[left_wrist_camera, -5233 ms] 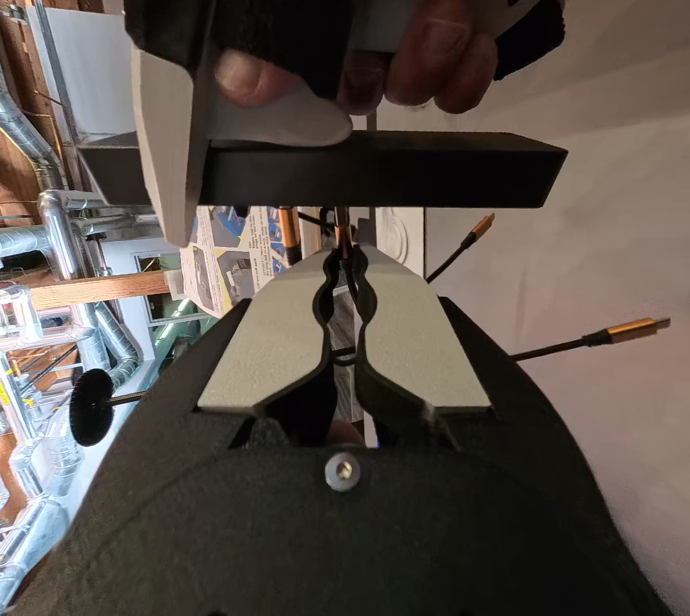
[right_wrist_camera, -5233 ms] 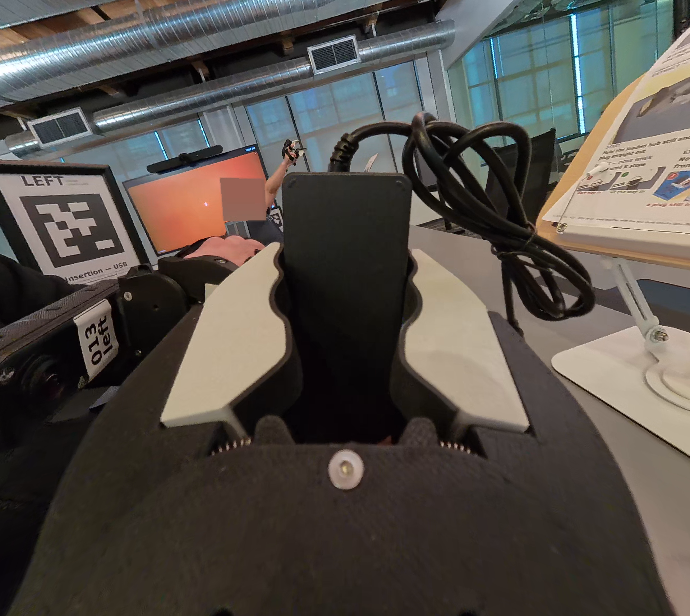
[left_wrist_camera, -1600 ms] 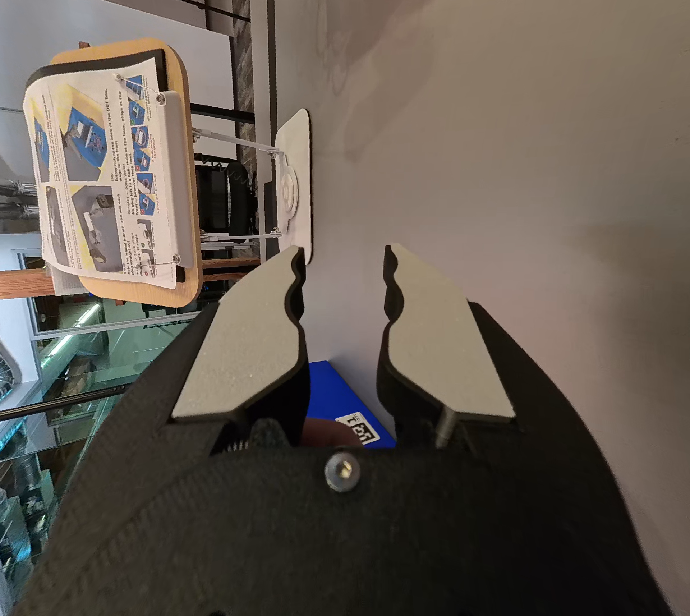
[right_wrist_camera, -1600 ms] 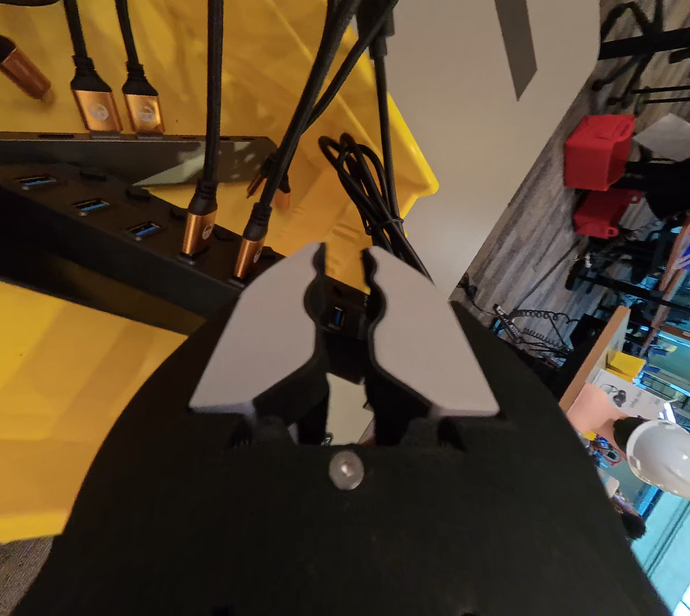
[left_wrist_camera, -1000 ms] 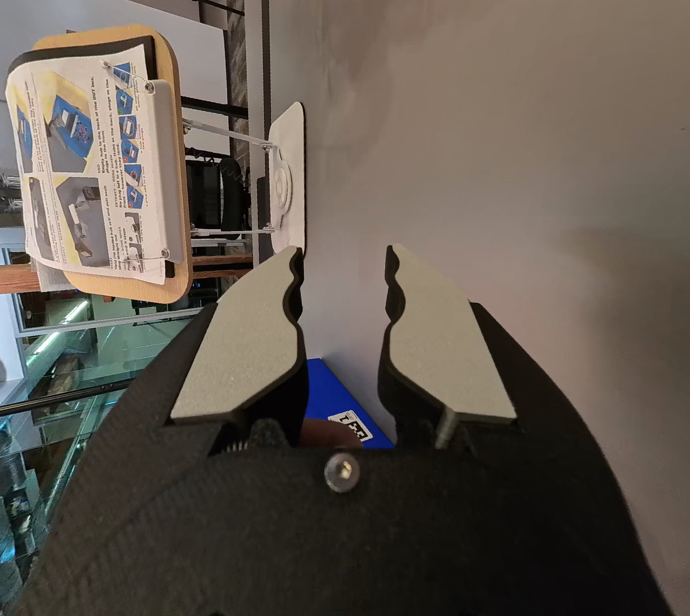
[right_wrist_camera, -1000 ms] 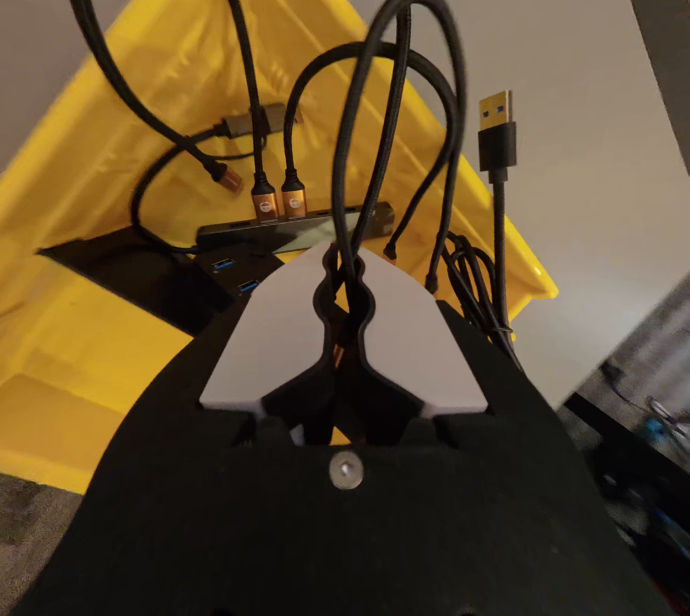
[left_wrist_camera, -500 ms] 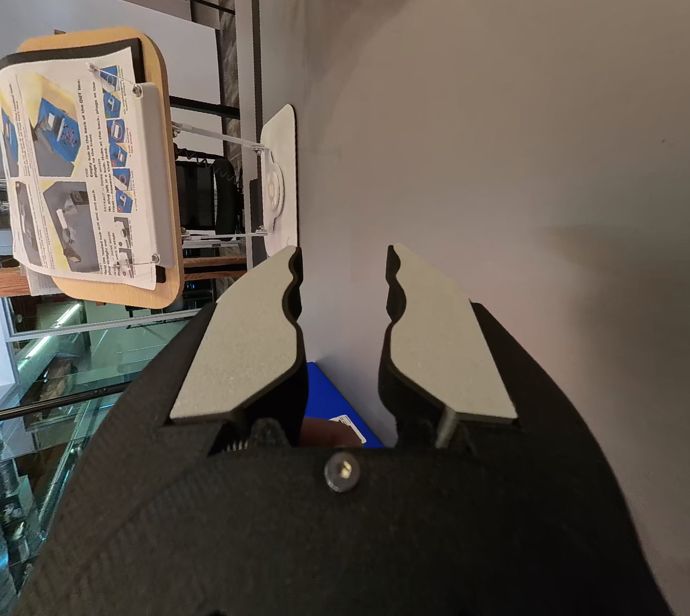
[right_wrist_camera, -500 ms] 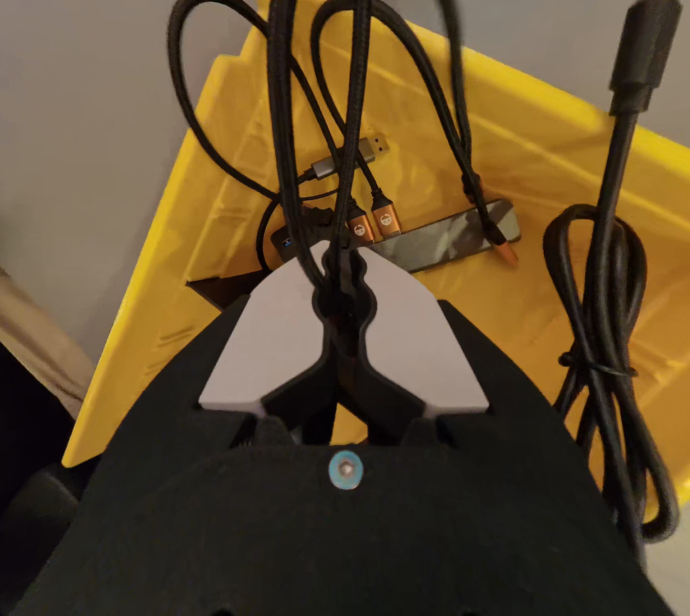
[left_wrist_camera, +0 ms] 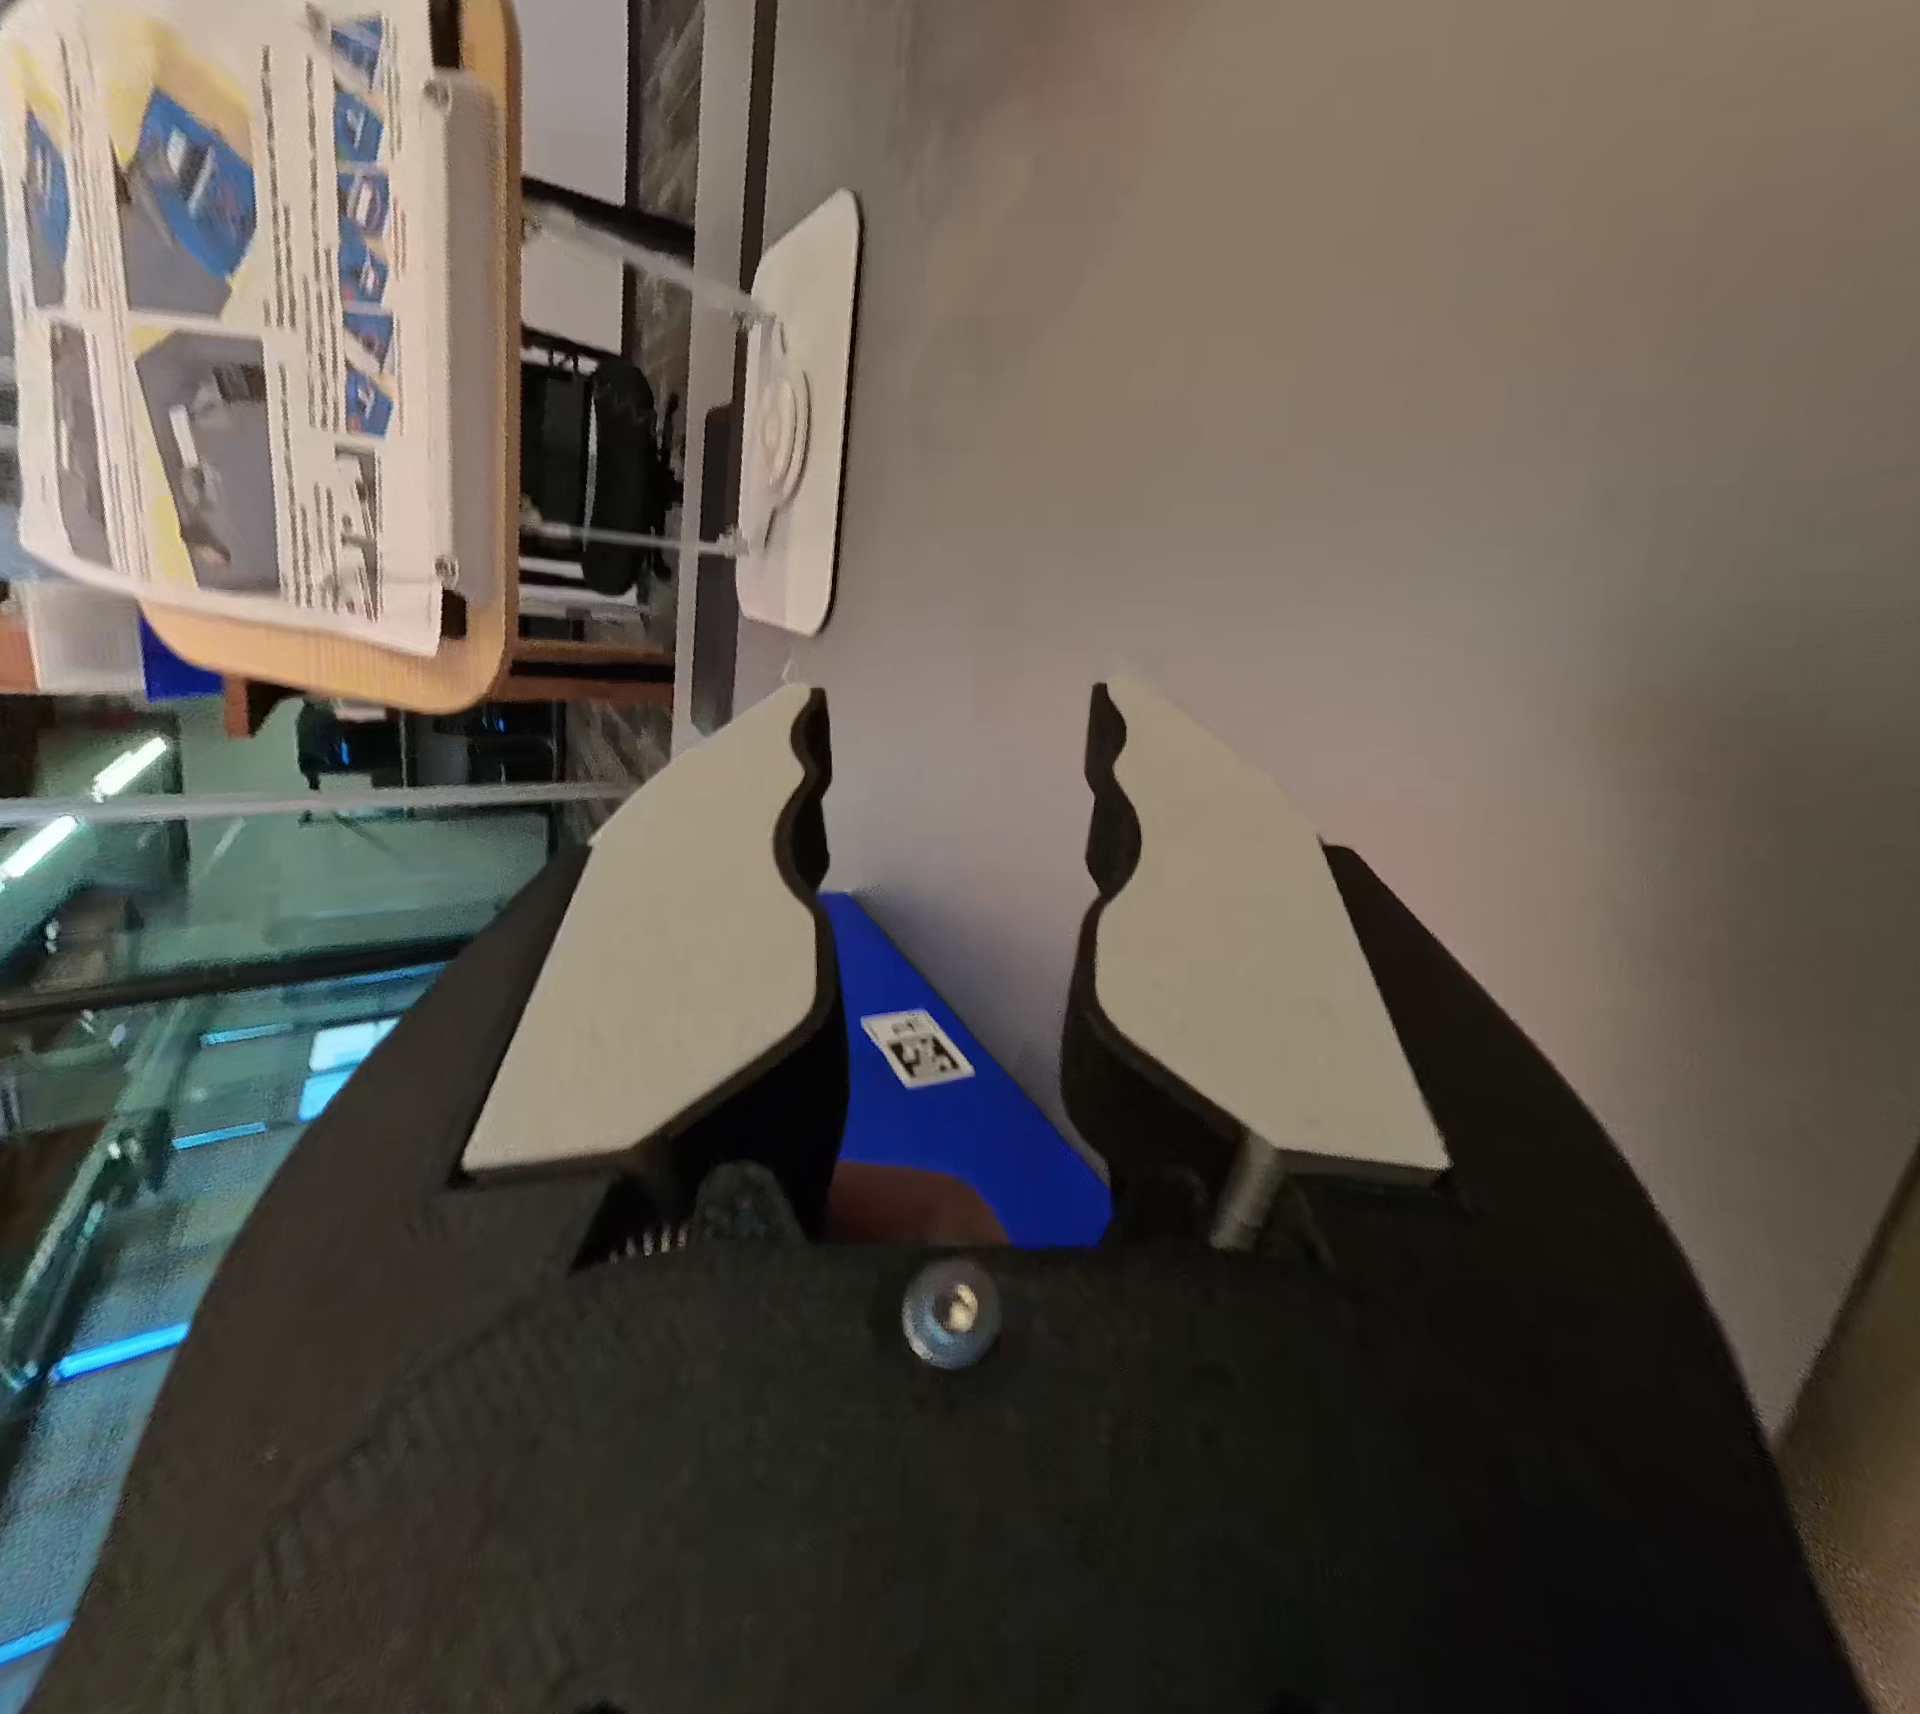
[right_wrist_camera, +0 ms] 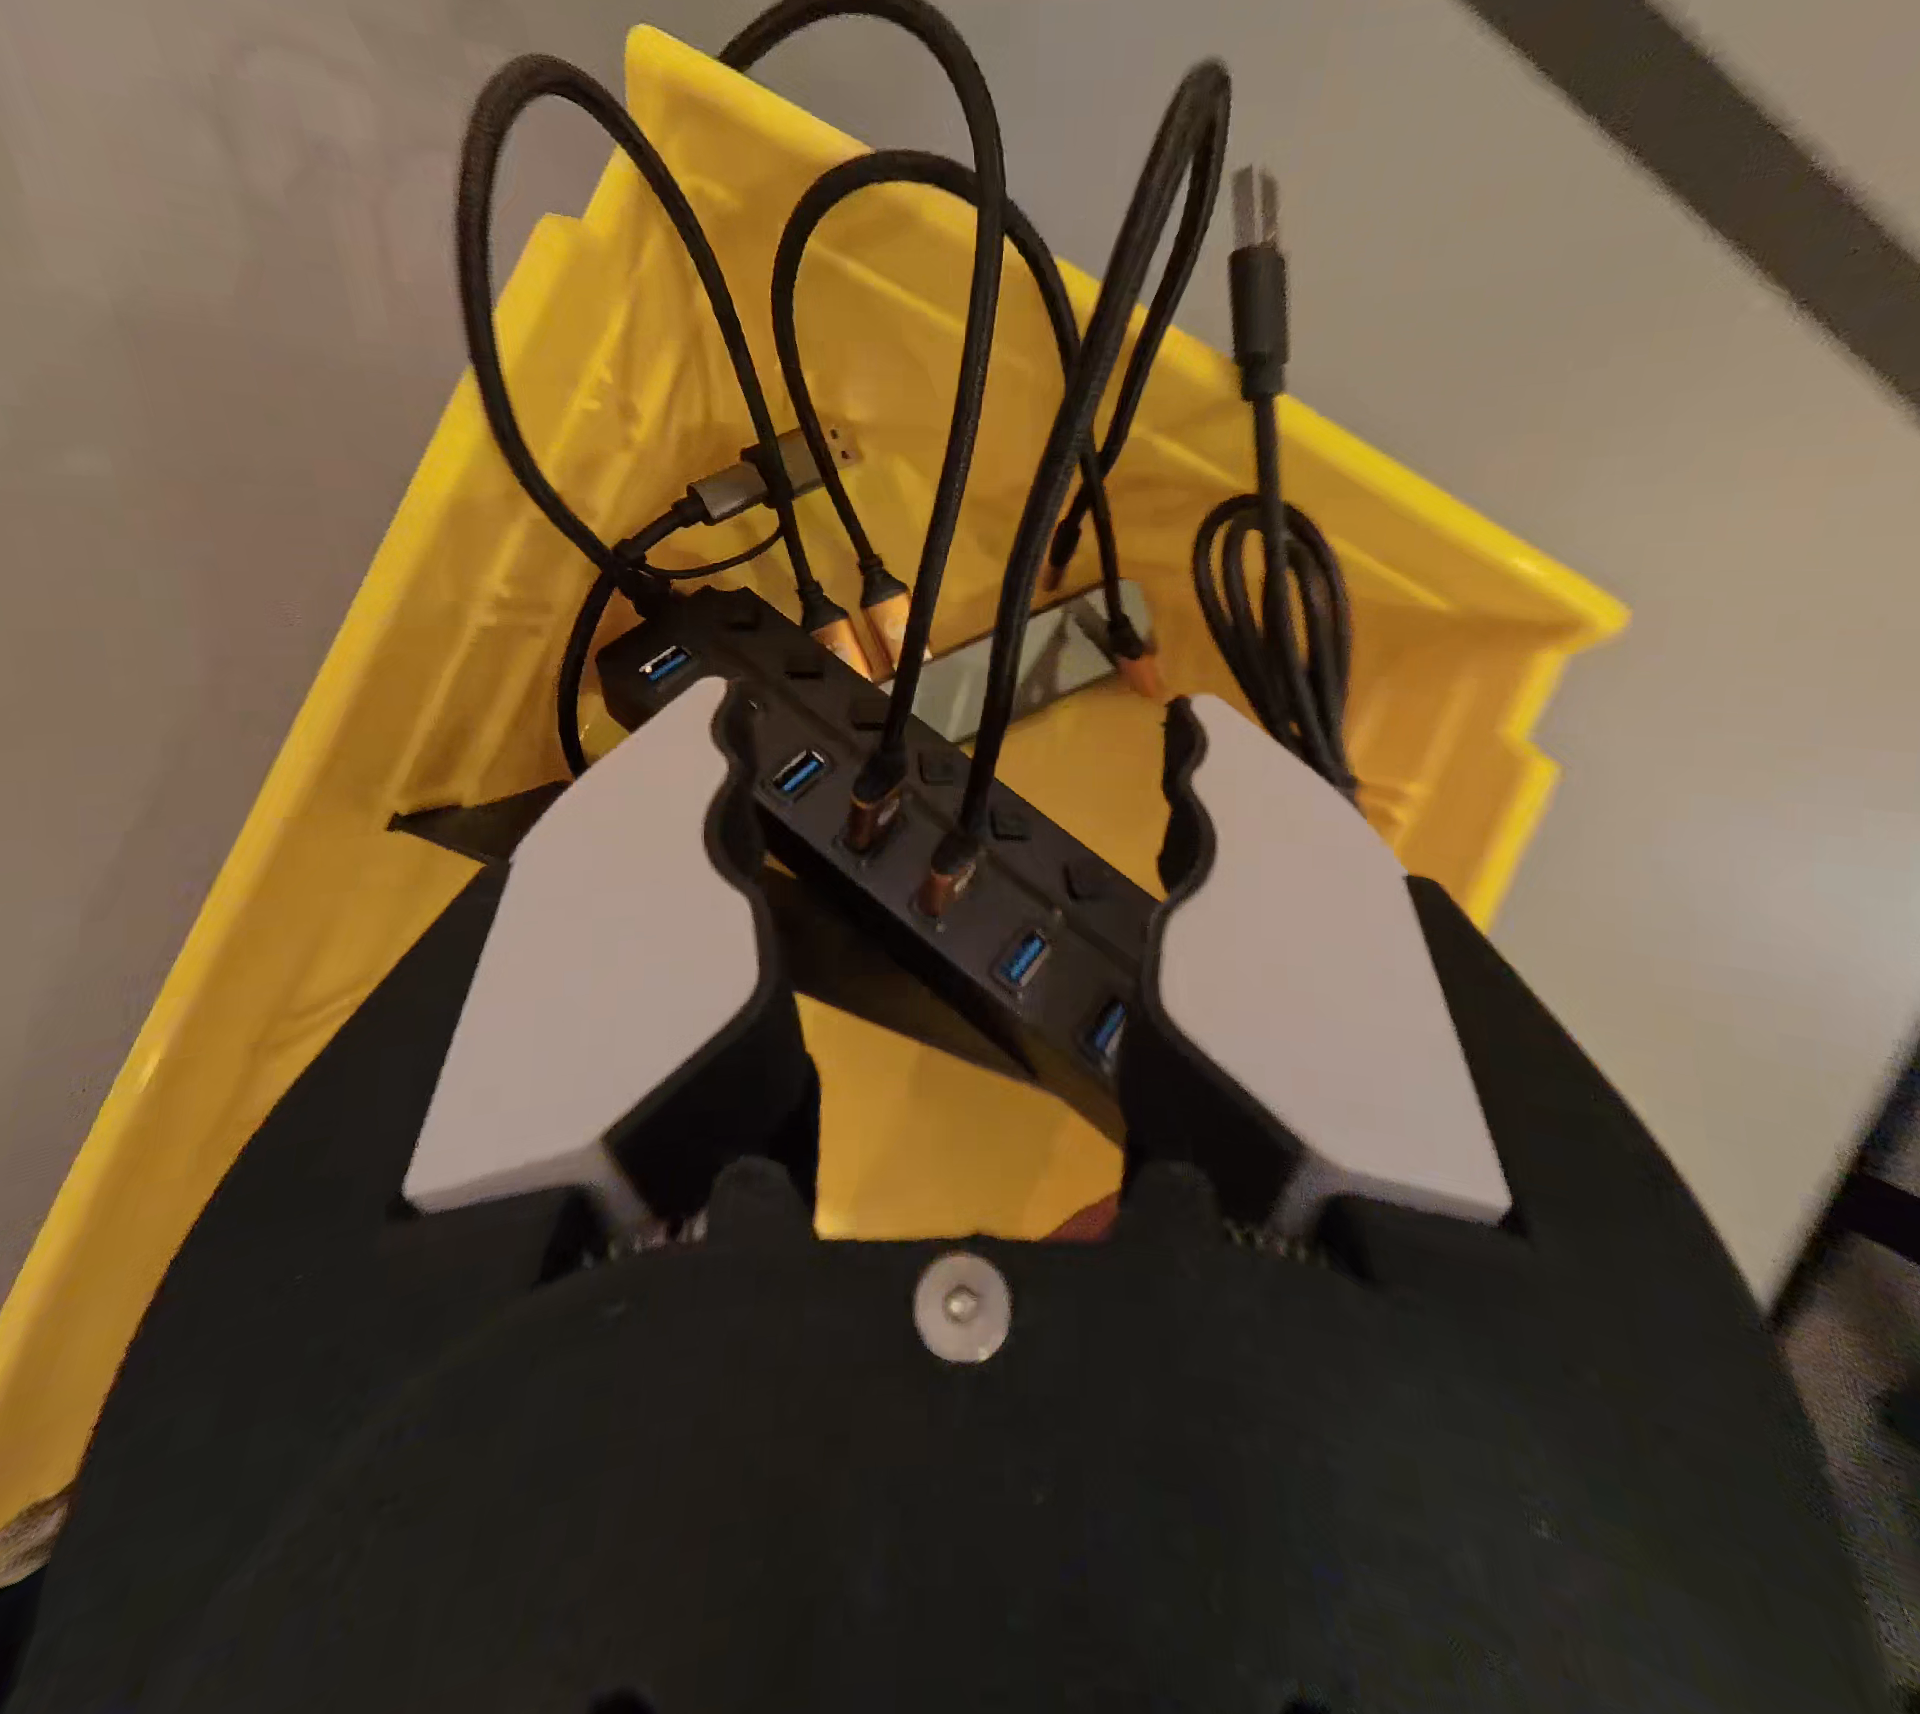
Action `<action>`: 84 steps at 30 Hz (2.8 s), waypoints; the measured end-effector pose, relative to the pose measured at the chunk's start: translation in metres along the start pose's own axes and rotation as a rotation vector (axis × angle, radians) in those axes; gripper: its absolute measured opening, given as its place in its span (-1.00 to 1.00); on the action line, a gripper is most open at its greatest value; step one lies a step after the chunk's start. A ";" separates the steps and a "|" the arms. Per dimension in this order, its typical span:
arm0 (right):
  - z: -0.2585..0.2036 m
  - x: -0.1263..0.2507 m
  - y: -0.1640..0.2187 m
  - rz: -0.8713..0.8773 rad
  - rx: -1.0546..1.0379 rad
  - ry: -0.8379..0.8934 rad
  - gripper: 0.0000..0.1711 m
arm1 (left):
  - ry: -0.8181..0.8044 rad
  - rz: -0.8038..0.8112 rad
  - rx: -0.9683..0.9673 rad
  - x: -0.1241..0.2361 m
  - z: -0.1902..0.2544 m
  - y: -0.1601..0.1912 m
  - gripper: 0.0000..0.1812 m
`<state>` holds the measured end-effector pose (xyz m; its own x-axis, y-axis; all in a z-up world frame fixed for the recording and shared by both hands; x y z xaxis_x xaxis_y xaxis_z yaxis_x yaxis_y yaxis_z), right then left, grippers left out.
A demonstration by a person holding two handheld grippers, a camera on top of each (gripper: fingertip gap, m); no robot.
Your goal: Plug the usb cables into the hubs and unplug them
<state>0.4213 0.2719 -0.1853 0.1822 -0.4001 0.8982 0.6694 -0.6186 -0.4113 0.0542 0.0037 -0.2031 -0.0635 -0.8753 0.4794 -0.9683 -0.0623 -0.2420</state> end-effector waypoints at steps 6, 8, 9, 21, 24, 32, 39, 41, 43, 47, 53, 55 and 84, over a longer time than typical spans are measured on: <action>-0.043 0.070 -0.036 0.229 0.118 0.216 -0.17 | -0.073 -0.056 0.193 0.042 -0.011 0.041 -0.40; -0.079 0.089 -0.053 0.307 0.197 0.198 -0.16 | -0.107 -0.102 0.272 0.054 -0.016 0.058 -0.35; -0.100 0.097 -0.064 0.356 0.246 0.183 -0.16 | -0.124 -0.119 0.312 0.060 -0.018 0.065 -0.33; -0.357 0.100 -0.143 0.851 0.403 -0.435 -0.20 | -0.261 -0.216 0.497 0.102 -0.013 0.099 -0.26; -0.382 0.086 -0.136 0.959 0.460 -0.372 -0.24 | -0.296 -0.207 0.551 0.102 -0.017 0.109 -0.28; -0.412 0.063 -0.116 1.008 0.705 -0.231 -0.27 | -0.362 -0.144 0.690 0.105 -0.028 0.132 -0.18; -0.406 0.049 -0.121 0.956 0.651 -0.277 -0.12 | -0.427 -0.108 0.800 0.117 -0.038 0.145 -0.11; -0.406 0.045 -0.122 0.933 0.640 -0.296 -0.05 | -0.417 -0.113 0.786 0.112 -0.035 0.144 -0.10; -0.405 0.042 -0.123 0.922 0.625 -0.305 0.05 | -0.432 -0.098 0.785 0.109 -0.037 0.142 -0.11; -0.398 0.036 -0.123 0.894 0.575 -0.321 0.22 | -0.408 -0.035 0.796 0.097 -0.036 0.129 -0.11; -0.382 0.025 -0.113 0.847 0.551 -0.279 0.32 | -0.326 0.019 0.747 0.075 -0.036 0.104 -0.08; -0.374 0.023 -0.107 0.833 0.533 -0.261 0.31 | -0.308 0.042 0.748 0.069 -0.037 0.099 -0.08; -0.298 -0.071 -0.016 0.317 0.121 -0.191 0.70 | 0.314 0.038 0.842 -0.072 0.016 0.003 0.59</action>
<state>0.1833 0.1089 -0.2884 0.5169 -0.4189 0.7466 0.6364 -0.3952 -0.6624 0.0594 0.0587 -0.2523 -0.2742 -0.7205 0.6369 -0.4740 -0.4750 -0.7414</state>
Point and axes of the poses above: each gripper's, where its closed fingertips meet, x back along the fingers, y out of its underside, z = x × y across the jaws, the point moved 4 cm from there along x, back along the fingers, and after that the axes turned 5 degrees about -z, right-handed, at the moved point
